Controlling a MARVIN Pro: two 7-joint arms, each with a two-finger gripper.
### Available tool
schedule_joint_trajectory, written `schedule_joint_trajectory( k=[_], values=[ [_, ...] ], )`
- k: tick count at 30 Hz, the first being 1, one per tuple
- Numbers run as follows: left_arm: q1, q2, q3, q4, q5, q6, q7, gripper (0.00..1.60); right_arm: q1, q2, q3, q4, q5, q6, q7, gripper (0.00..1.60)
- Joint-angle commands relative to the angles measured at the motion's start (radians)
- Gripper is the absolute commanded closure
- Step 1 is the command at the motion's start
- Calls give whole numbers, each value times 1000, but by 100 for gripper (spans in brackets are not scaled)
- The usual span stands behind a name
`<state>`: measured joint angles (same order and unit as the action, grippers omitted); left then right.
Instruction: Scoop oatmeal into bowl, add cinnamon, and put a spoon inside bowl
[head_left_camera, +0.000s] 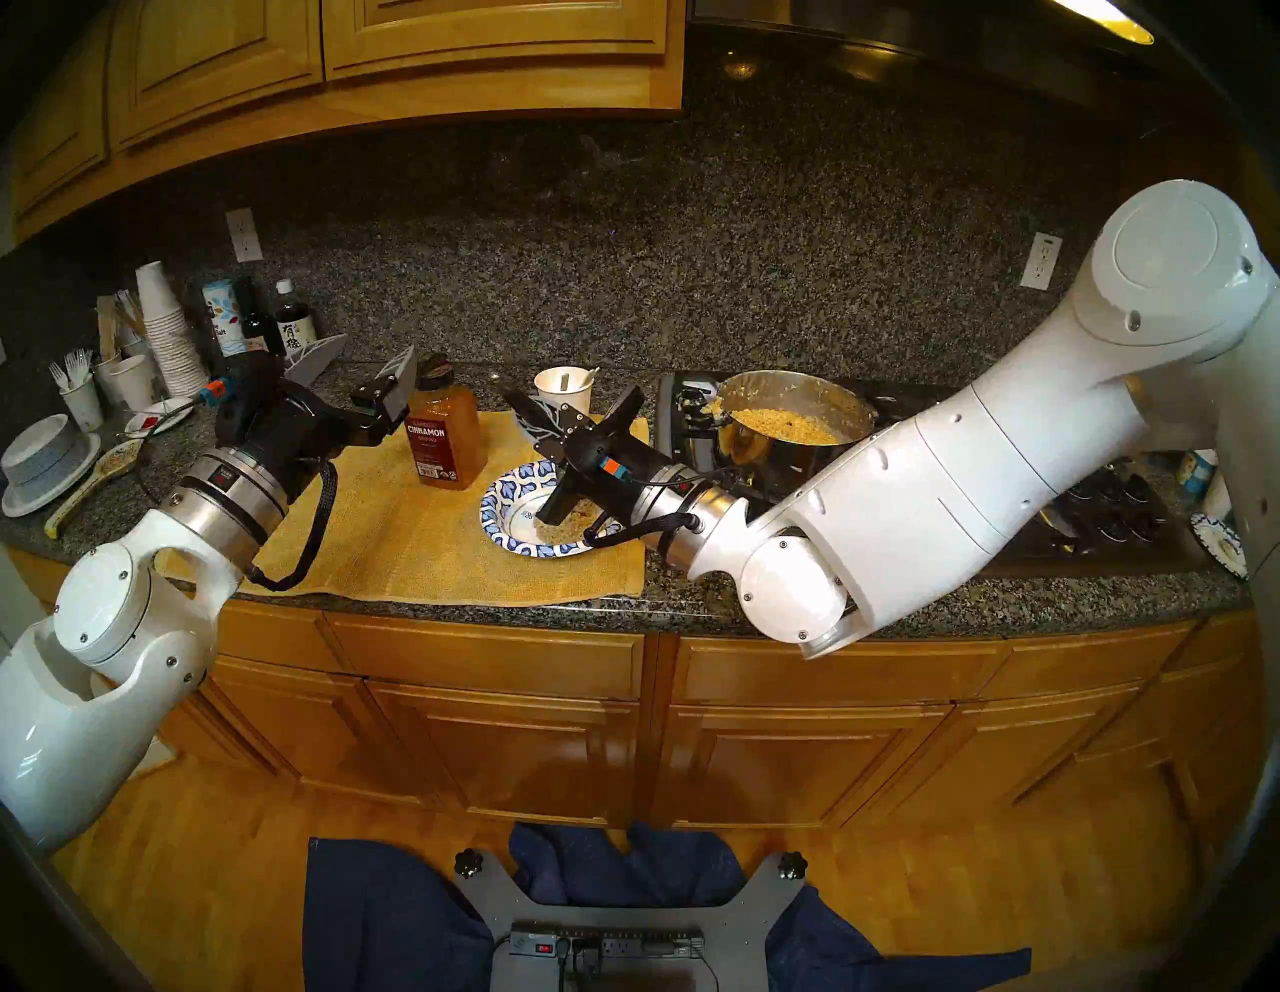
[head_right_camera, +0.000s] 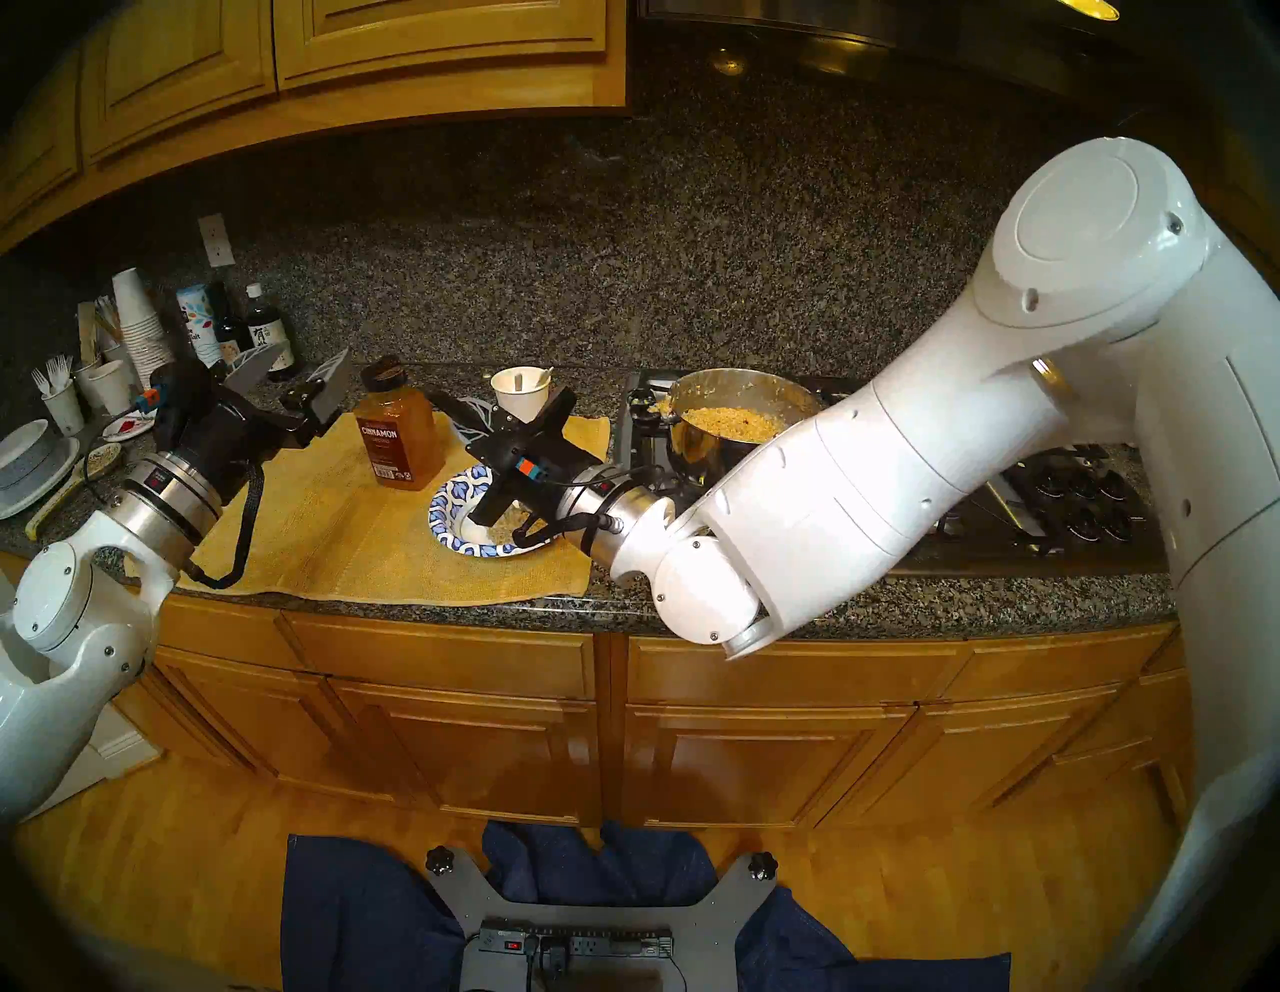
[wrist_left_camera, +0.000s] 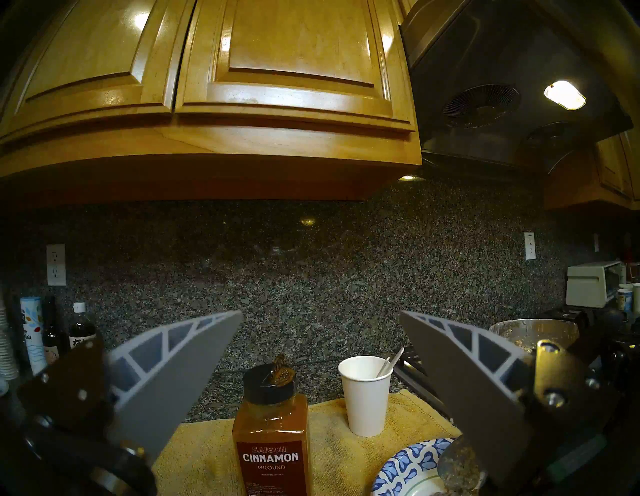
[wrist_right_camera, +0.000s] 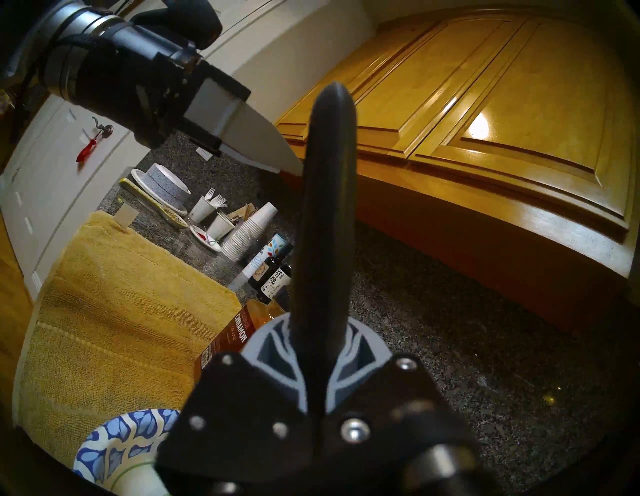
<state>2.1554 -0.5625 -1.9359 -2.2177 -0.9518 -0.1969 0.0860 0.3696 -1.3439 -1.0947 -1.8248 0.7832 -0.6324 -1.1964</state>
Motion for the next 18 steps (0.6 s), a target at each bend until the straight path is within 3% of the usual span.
schedule_joint_trajectory(
  k=[1, 12, 18],
  values=[
    [-17, 0, -23, -12, 2, -12, -1, 0, 70, 33, 34, -9, -16, 0, -34, 160],
    [-17, 0, -23, -12, 2, -13, -2, 0, 93, 50, 46, -35, -27, 8, -34, 160],
    [-18, 0, -23, -12, 2, -12, -1, 0, 100, 94, 81, -66, 40, -47, -31, 160]
  ],
)
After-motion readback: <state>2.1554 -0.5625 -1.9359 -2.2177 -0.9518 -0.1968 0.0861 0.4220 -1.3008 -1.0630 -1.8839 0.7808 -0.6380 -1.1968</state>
